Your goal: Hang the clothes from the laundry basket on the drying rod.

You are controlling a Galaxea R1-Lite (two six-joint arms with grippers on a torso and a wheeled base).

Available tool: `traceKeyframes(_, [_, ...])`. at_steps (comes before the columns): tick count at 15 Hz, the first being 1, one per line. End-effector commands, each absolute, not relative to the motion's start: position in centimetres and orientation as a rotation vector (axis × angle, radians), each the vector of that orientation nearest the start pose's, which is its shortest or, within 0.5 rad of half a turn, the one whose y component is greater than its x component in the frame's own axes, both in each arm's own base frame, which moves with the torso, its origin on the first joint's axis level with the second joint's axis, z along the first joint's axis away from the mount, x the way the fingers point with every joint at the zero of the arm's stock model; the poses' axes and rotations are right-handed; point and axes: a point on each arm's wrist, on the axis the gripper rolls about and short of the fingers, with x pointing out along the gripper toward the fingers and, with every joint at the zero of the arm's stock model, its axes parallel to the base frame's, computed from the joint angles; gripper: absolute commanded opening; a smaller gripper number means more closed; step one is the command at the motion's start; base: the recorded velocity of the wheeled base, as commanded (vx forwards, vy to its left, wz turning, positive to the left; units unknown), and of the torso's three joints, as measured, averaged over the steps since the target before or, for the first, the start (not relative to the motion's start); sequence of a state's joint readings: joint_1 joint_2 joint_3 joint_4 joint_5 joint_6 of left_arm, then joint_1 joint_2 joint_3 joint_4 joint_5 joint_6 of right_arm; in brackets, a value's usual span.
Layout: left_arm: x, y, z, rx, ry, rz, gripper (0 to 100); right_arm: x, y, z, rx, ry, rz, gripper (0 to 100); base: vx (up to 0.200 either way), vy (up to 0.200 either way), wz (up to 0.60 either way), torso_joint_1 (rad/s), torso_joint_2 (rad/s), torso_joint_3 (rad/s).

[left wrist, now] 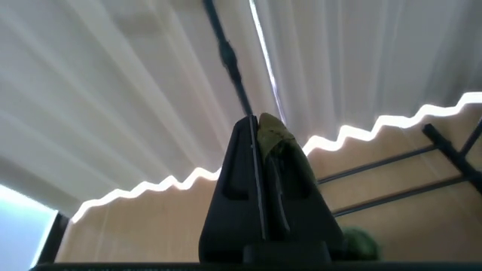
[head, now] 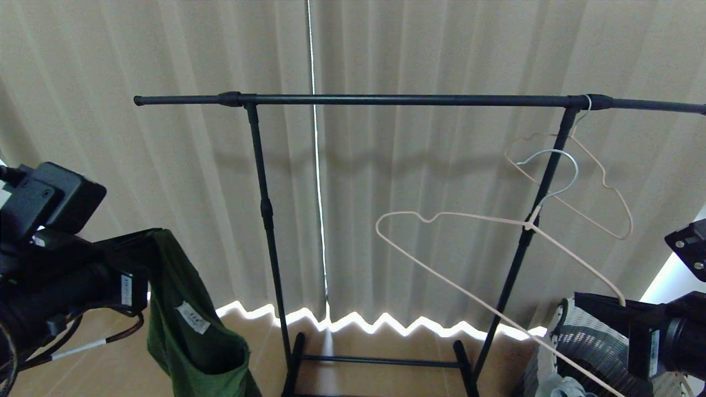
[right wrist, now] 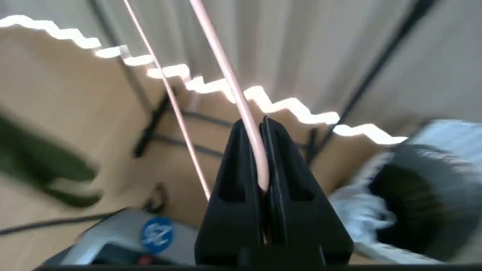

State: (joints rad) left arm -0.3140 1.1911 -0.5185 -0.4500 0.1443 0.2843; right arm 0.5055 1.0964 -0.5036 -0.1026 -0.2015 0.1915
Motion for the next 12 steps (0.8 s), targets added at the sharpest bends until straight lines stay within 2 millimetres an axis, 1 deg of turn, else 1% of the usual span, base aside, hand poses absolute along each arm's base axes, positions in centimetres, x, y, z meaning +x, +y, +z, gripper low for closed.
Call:
traceKeyframes(1, [18.4, -7.0, 20.1, 0.342, 0.241, -0.205, 0, 12.3, 7.5, 18.2, 0.009, 0.504, 0.318, 0, 0.0, 0.0, 0.0, 0.0, 0.0, 0.0])
traceKeyframes(2, [19.0, -8.0, 20.3, 0.33, 0.245, -0.181, 0, 12.4, 7.7, 18.2, 0.003, 0.51, 0.323, 0, 0.0, 0.0, 0.0, 0.0, 0.0, 0.0])
traceKeyframes(4, [19.9, -9.2, 20.7, 0.309, 0.24, -0.175, 0, 12.8, 8.0, 19.1, 0.014, 0.486, 0.33, 0, 0.0, 0.0, 0.0, 0.0, 0.0, 0.0])
traceKeyframes(6, [21.0, -10.4, 20.9, 0.245, 0.25, -0.19, 0, 13.2, 9.5, 20.5, 0.015, 0.454, 0.398, 0, 0.0, 0.0, 0.0, 0.0, 0.0, 0.0])
traceKeyframes(7, [21.6, -10.9, 20.8, 0.209, 0.27, -0.192, 0, 13.5, 10.2, 20.5, 0.006, 0.464, 0.414, 0, 0.0, 0.0, 0.0, 0.0, 0.0, 0.0])
traceKeyframes(9, [22.7, -11.6, 21.4, 0.16, 0.299, -0.162, 0, 14.0, 11.6, 20.0, -0.022, 0.498, 0.448, 0, 0.0, 0.0, 0.0, 0.0, 0.0, 0.0])
traceKeyframes(10, [22.8, -11.7, 21.4, 0.152, 0.301, -0.157, 0, 14.1, 11.8, 19.9, -0.025, 0.502, 0.455, 0, 0.0, 0.0, 0.0, 0.0, 0.0, 0.0])
traceKeyframes(11, [23.1, -11.8, 21.4, 0.148, 0.3, -0.133, 0, 13.8, 12.6, 19.9, -0.039, 0.508, 0.498, 0, 0.0, 0.0, 0.0, 0.0, 0.0, 0.0])
traceKeyframes(12, [23.1, -11.8, 21.4, 0.149, 0.299, -0.116, 0, 13.5, 13.0, 19.9, -0.043, 0.51, 0.525, 0, 0.0, 0.0, 0.0, 0.0, 0.0, 0.0])
